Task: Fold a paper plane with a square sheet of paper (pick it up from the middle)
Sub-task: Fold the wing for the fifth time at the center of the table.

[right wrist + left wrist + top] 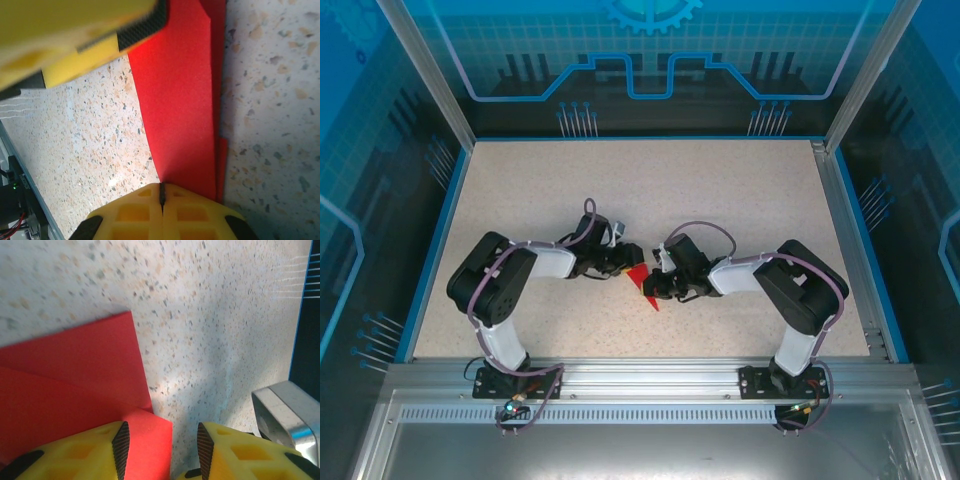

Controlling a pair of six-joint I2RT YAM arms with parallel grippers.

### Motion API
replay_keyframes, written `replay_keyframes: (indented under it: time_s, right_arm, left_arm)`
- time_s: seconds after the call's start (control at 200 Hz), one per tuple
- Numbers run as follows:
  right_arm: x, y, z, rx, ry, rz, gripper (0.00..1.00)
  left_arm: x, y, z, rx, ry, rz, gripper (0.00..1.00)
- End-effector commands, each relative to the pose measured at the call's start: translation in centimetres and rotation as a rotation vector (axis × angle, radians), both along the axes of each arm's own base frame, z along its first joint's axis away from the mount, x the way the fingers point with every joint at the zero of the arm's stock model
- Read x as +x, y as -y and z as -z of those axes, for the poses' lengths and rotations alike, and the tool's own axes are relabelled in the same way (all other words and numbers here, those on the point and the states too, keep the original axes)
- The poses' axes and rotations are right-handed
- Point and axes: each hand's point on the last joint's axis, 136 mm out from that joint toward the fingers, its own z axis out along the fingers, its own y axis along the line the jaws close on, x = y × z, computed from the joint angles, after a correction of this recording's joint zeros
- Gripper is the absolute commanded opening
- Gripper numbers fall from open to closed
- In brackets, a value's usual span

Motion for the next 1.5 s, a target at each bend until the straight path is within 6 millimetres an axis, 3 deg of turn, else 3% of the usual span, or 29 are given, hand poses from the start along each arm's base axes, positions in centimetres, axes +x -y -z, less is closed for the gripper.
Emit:
replay_keyframes:
  time_s: [0.0, 0.54, 0.625, 0.845, 0.975, 1.075, 1.295, 1.495]
  right_arm:
    - [-3.6, 4.4, 5.2, -0.219, -0.157, -0.001, 0.00]
    - [-3.6, 4.6, 4.8, -0.199, -0.155, -0.021, 0.00]
    - [-3.4, 4.5, 4.7, -0.193, -0.154, -0.019, 0.00]
    - [-2.8, 3.8, 4.3, -0.174, -0.145, -0.019, 0.00]
    - [-2.3, 3.4, 3.9, -0.159, -0.139, -0.005, 0.00]
    - [-2.1, 3.1, 3.7, -0.147, -0.133, 0.006, 0.00]
    - [-2.0, 3.1, 3.9, -0.143, -0.129, 0.029, 0.00]
    - [-2.1, 3.4, 4.2, -0.153, -0.132, 0.041, 0.00]
  left_arm:
    - [2.0, -3.2, 1.9, 0.103, 0.021, -0.061, 0.45]
    - [5.1, -7.2, 1.5, 0.102, 0.029, -0.114, 0.45]
    - [5.6, -7.4, 0.4, 0.083, 0.043, -0.121, 0.45]
    - [5.5, -7.6, -4.9, 0.058, 0.124, -0.134, 0.46]
    - [3.6, -6.5, -7.1, 0.013, 0.156, -0.102, 0.46]
    - [1.7, -4.7, -7.4, 0.004, 0.151, -0.056, 0.44]
    - [-0.4, 0.0, -5.4, -0.022, 0.100, 0.030, 0.41]
    - [-0.6, 0.2, -3.2, -0.015, 0.062, 0.022, 0.40]
